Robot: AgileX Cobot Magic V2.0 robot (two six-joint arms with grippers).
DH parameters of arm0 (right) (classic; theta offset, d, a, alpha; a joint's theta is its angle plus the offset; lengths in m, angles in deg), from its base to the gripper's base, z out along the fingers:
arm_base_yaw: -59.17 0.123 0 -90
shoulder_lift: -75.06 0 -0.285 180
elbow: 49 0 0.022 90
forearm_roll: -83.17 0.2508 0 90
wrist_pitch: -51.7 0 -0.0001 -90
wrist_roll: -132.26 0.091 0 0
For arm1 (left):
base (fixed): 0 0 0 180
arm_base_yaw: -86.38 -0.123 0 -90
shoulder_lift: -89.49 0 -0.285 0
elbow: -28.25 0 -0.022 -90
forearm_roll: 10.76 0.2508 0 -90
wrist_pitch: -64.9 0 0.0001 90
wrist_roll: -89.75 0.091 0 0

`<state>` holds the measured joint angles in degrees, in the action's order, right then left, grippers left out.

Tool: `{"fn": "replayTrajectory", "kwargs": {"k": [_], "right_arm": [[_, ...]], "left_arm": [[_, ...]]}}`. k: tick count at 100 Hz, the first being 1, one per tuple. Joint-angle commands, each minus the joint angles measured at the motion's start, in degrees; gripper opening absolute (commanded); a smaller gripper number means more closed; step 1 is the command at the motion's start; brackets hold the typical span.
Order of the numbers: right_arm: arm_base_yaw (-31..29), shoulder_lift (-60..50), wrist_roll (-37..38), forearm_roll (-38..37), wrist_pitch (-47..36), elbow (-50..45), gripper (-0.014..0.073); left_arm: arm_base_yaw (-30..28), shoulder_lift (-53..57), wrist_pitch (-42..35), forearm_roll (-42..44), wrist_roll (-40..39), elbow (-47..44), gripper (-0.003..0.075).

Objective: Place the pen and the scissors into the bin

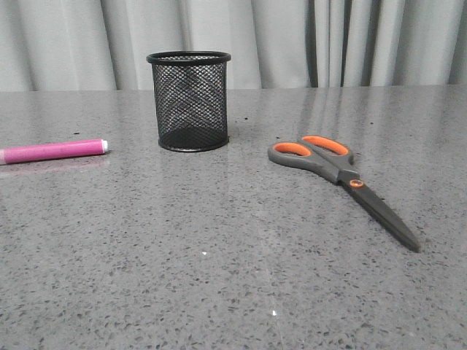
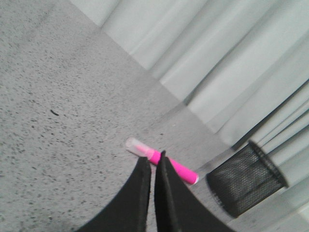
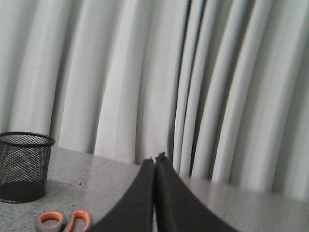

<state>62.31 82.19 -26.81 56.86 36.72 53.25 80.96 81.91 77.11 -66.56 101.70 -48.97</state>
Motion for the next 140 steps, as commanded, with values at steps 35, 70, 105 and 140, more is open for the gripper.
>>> {"fn": "replayTrajectory", "kwargs": {"k": [35,70,105,140], "right_arm": [[2.04,6.93,6.93,16.15,23.75,15.54,0.0029],[18.97,34.86,5.12,16.23,45.23,36.8,0.0413],[26.76,41.43,5.12,15.97,41.93,38.32,0.0413],[26.76,41.43,3.39,12.61,40.83,38.32,0.0412]], "left_arm": [[-0.06,-2.58,11.38,-5.76,18.2,10.96,0.0426],[2.44,-20.22,24.44,13.46,23.88,32.48,0.0181],[11.01,-38.41,36.23,29.87,23.88,46.09,0.028],[26.93,-62.58,44.85,51.01,36.34,62.84,0.0269]]}}
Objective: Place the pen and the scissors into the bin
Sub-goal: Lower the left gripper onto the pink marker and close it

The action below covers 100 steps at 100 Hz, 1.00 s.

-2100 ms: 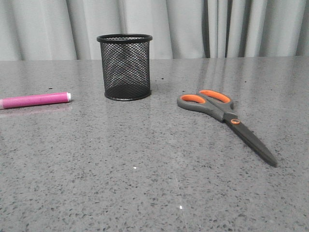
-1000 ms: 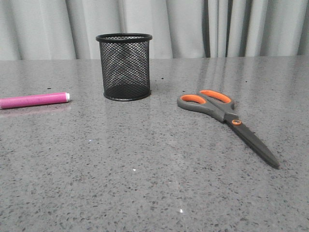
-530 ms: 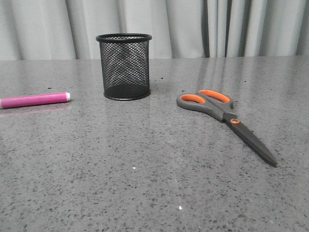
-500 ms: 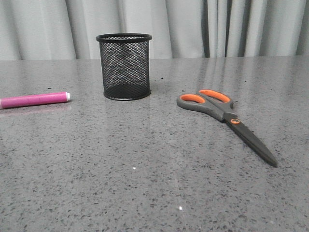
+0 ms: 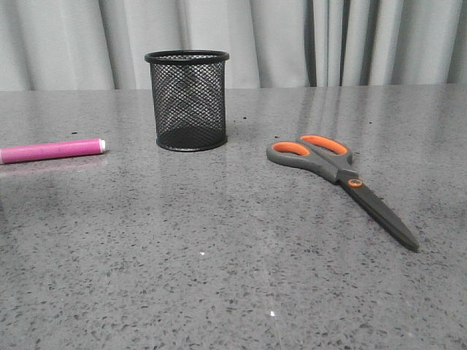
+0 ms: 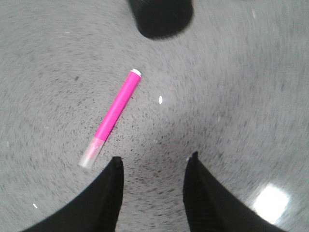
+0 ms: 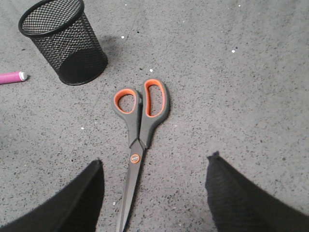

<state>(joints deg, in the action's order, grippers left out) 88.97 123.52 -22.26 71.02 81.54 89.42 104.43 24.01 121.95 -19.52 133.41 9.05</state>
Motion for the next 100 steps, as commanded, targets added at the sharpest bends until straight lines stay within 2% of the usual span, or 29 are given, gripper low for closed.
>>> {"fn": "replayTrajectory", "kwargs": {"k": [1,23,38,63,73,82,100], "right_arm": [[0.11,0.11,-1.14,-1.55,-3.98,2.15,0.0412],[0.11,0.11,-1.51,-1.55,-3.85,2.15,0.0412],[0.11,0.11,-2.44,-1.55,-2.95,2.15,0.0412],[0.11,0.11,-2.98,-1.55,-2.57,2.15,0.0412],[0.11,0.11,-2.98,-1.55,-2.57,2.15,0.0412],[0.11,0.11,-2.98,-1.64,-2.57,2.15,0.0412],[0.11,0.11,-2.98,-1.64,-2.47,2.15,0.0412]], "left_arm": [[3.96,-5.11,0.22,4.24,5.05,5.09,0.027],[5.39,-17.51,4.85,3.25,10.26,13.33,0.0322],[3.51,-23.24,5.53,0.67,16.0,17.62,0.0382],[-2.19,-29.18,5.25,-1.1,16.52,19.95,0.0377],[-3.95,-30.81,5.37,-3.73,19.59,19.95,0.0377],[-4.13,-32.32,5.24,-5.27,22.23,19.95,0.0377],[-4.13,-35.5,3.75,-5.76,22.24,19.95,0.0377]]}}
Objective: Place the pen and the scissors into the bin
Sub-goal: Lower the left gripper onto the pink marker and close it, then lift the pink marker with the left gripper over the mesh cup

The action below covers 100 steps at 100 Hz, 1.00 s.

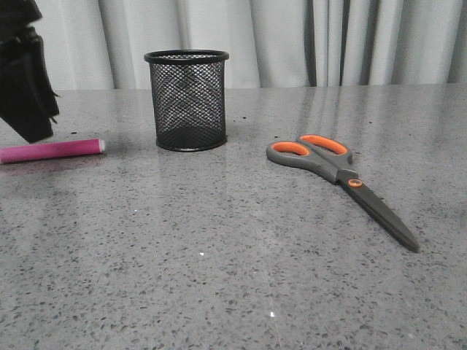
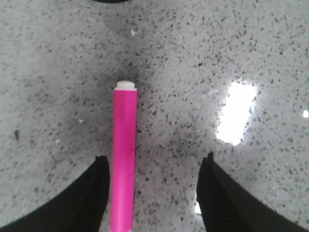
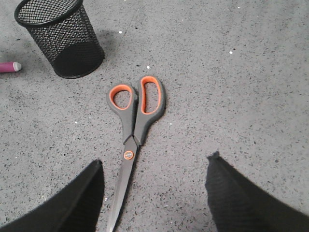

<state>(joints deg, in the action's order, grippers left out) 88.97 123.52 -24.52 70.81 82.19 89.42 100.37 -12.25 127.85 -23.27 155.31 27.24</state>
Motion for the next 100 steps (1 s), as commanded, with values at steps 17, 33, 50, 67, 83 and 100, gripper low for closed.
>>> {"fn": "replayTrajectory", "kwargs": {"k": [17,33,50,67,83,100], "right_arm": [[0.11,0.11,-0.72,-1.42,-2.17,2.15,0.0412],[0.11,0.11,-0.72,-1.32,-1.14,2.15,0.0412],[0.11,0.11,-0.72,-1.24,-0.2,2.15,0.0412],[0.11,0.11,-0.72,-1.24,-0.2,2.15,0.0412],[0.11,0.11,-0.72,-1.24,-0.2,2.15,0.0412],[0.11,0.11,-0.72,-1.24,-0.2,2.15,0.0412]], "left_arm": [[-0.07,-2.01,-3.76,-2.01,0.34,1.76,0.0376],[-0.07,-4.57,-3.76,-1.67,0.34,1.76,0.0376],[-0.07,-6.21,-3.47,-1.67,0.34,1.76,0.0302],[-0.07,-6.31,-1.33,-1.77,0.34,1.76,-0.0017],[-0.07,-2.65,-3.09,-2.26,-0.21,1.76,-0.0019],[-1.71,4.85,-15.92,-8.98,-7.21,1.76,-0.0019]]}}
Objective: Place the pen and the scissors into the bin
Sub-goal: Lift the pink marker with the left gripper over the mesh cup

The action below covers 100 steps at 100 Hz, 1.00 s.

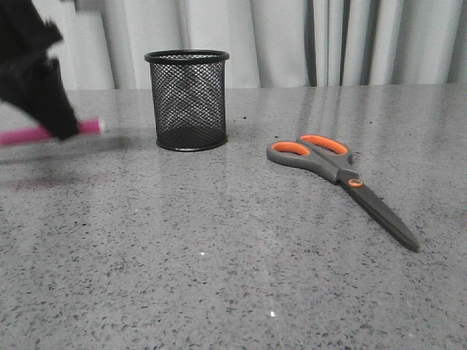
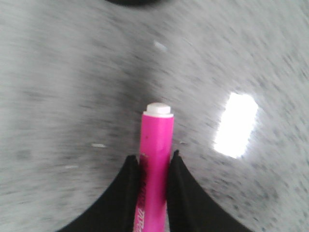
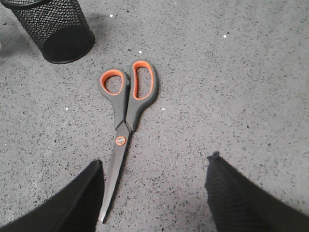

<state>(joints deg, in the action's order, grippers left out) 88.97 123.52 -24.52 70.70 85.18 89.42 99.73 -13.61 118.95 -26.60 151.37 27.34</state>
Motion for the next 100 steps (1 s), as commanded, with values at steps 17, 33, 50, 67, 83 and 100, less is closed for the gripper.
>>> {"fn": "replayTrajectory", "kwargs": {"k": [17,33,50,67,83,100], "right_arm": [[0.11,0.11,-0.72,-1.13,-3.18,2.15,0.0412],[0.11,0.11,-0.72,-1.13,-3.18,2.15,0.0412],[0.11,0.11,-0.72,-0.24,-3.07,2.15,0.0412],[0.11,0.11,-0.72,1.75,-2.71,2.15,0.0412],[0.11,0.11,-0.72,1.9,-3.06,2.15,0.0412],[0.11,0.11,-0.72,2.02,-3.64,2.15,0.0412]], "left_arm": [[-3.1,11.82,-12.67,-19.42,-3.07,1.66,-0.0019],[-2.39,14.42,-15.87,-39.89,6.37,-0.66,-0.0019],[-0.33,15.11,-17.38,-74.63,30.62,-5.61,-0.0019],[3.15,14.48,-15.71,-90.18,46.53,-8.3,-0.0019],[5.72,11.1,-9.23,-90.18,49.0,-8.3,-0.0019],[6.64,7.57,-7.7,-90.18,50.7,-7.95,-0.0019]]}}
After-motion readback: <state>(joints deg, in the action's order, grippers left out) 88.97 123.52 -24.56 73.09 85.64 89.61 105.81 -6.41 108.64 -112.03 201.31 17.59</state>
